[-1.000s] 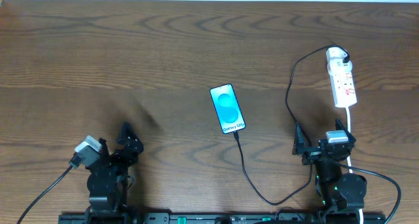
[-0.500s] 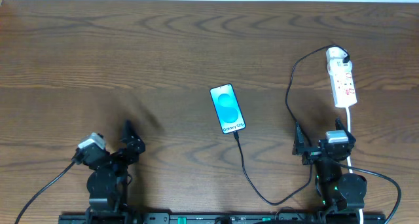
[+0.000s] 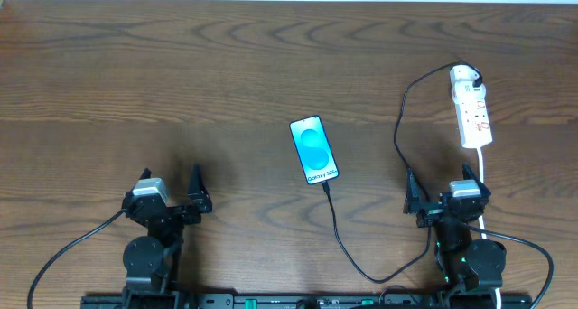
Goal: Plug charger to phone and switch on socket
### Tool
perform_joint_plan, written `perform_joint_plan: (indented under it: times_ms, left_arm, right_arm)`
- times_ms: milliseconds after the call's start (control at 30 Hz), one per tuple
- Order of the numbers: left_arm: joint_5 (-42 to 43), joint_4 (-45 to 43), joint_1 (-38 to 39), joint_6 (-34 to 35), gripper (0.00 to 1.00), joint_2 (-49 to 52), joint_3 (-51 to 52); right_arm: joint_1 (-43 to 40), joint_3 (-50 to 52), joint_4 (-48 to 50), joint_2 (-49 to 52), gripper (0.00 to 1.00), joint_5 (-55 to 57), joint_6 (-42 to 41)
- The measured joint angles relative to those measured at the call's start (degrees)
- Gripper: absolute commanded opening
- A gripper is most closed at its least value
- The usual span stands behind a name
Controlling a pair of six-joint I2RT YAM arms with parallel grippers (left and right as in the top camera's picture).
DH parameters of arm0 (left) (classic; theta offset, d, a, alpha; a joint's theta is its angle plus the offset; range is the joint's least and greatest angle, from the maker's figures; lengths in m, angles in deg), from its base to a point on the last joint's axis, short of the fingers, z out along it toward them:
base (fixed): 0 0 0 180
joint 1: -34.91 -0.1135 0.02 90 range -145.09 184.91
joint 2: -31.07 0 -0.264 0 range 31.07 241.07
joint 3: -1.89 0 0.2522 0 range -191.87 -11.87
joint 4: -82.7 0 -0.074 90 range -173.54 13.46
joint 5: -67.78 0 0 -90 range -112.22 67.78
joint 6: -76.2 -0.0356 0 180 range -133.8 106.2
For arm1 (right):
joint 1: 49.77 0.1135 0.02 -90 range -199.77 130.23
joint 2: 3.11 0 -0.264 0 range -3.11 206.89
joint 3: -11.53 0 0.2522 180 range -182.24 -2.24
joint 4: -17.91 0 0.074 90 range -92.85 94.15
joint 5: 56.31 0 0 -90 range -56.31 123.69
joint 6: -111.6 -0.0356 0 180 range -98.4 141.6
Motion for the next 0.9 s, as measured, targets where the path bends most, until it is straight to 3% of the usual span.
perform_joint_plan:
  times_ms: [600, 900]
  left_arm:
    - [1.0, -0.7, 0.0, -0.1, 0.97, 0.0, 0.5]
    - [1.0, -0.7, 0.0, -3.7, 0.98, 0.0, 0.5]
  right_arm:
    - [0.0, 0.0, 0.0, 0.0, 0.99, 0.0, 0.0]
    - [0.0, 0.0, 0.0, 0.0, 0.99, 0.0, 0.0]
